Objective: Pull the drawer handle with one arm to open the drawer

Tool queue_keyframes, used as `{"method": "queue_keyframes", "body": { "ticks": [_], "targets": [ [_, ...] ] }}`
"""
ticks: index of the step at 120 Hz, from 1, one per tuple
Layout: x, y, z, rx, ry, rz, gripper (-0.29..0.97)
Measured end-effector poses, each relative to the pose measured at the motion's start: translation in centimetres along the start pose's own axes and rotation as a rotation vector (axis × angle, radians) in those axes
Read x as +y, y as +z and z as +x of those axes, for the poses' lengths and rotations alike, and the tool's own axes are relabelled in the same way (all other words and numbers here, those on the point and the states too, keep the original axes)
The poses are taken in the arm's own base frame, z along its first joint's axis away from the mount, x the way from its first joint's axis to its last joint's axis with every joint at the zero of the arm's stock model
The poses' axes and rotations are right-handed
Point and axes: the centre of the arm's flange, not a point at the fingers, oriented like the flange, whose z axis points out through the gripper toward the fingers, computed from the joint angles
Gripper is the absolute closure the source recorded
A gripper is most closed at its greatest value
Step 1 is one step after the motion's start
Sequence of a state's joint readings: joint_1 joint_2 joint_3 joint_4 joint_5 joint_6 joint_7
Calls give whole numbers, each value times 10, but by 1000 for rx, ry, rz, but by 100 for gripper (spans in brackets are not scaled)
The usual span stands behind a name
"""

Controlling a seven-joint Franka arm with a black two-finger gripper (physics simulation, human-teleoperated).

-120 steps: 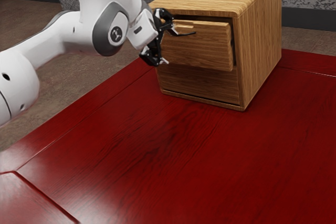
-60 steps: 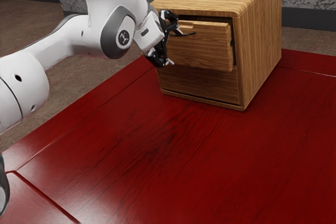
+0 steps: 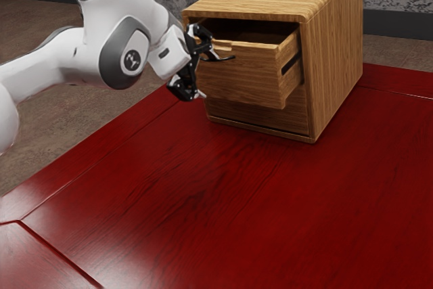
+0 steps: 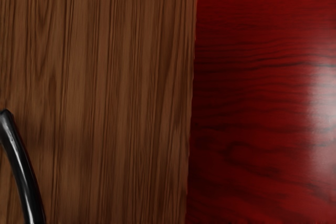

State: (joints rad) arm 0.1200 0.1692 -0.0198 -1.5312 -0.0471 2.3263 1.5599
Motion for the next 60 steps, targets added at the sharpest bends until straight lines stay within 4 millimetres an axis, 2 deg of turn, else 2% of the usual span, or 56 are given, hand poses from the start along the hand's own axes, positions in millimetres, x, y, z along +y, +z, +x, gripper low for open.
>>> {"method": "queue_keyframes", "body": {
  "ticks": [19,26,36,60],
  "targets": [
    [23,-26,0,-3,-4,3,4],
    [34,-28,0,-5,-7,-3,-2],
    [42,-31,-2,-8,-12,-4,0],
    [66,-53,-1,-9,-19,4,0]
  ]
}}
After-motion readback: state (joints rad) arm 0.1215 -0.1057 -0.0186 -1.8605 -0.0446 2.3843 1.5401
